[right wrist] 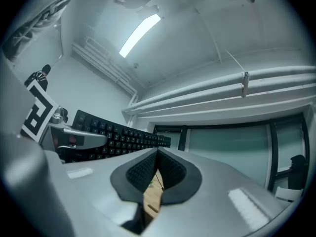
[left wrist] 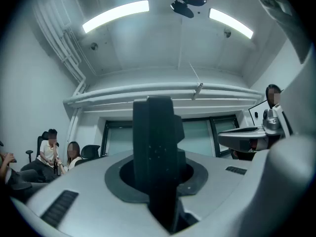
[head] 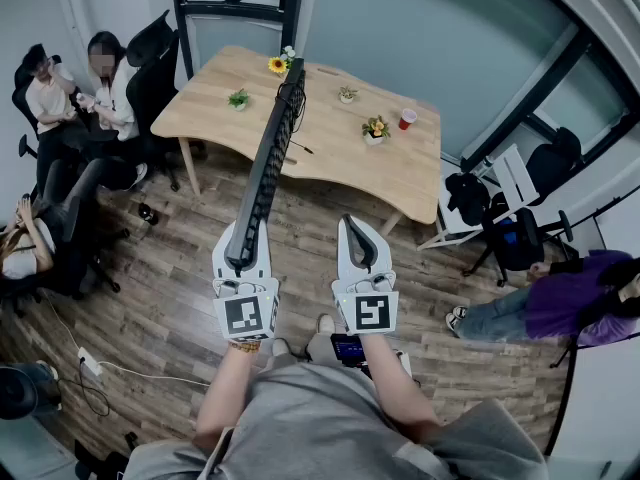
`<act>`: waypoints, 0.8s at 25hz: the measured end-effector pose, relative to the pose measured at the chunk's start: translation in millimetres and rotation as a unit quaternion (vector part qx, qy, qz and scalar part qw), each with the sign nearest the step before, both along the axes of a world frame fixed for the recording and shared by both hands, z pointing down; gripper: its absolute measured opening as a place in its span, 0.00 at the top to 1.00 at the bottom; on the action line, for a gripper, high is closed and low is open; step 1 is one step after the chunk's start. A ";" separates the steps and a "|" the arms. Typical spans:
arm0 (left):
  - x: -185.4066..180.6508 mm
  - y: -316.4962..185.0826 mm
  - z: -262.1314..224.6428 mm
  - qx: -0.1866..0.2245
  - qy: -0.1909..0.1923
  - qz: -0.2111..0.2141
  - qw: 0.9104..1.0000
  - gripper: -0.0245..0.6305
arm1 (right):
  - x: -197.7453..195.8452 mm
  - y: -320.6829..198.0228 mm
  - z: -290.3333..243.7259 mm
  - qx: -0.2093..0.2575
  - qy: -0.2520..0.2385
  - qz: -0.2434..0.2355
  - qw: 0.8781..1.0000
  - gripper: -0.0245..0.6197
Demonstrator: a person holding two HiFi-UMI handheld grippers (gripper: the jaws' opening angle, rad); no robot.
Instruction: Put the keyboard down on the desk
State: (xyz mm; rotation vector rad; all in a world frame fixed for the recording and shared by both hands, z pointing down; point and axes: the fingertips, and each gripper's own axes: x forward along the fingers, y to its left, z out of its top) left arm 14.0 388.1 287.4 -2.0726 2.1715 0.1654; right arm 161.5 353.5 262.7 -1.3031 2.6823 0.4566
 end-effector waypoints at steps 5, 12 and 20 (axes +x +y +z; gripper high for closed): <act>-6.5 -1.0 -0.5 0.001 -0.003 0.000 1.000 0.82 | -0.4 -0.9 -0.4 -0.005 -0.008 0.003 1.000 0.94; -5.4 -24.1 6.7 -0.012 -0.010 0.000 1.000 0.82 | 0.7 -26.1 22.2 -0.032 -0.006 -0.003 0.999 0.94; -8.1 -90.8 11.9 -0.029 -0.023 -0.001 0.999 0.82 | -2.2 -98.8 32.0 -0.051 -0.028 -0.009 0.998 0.94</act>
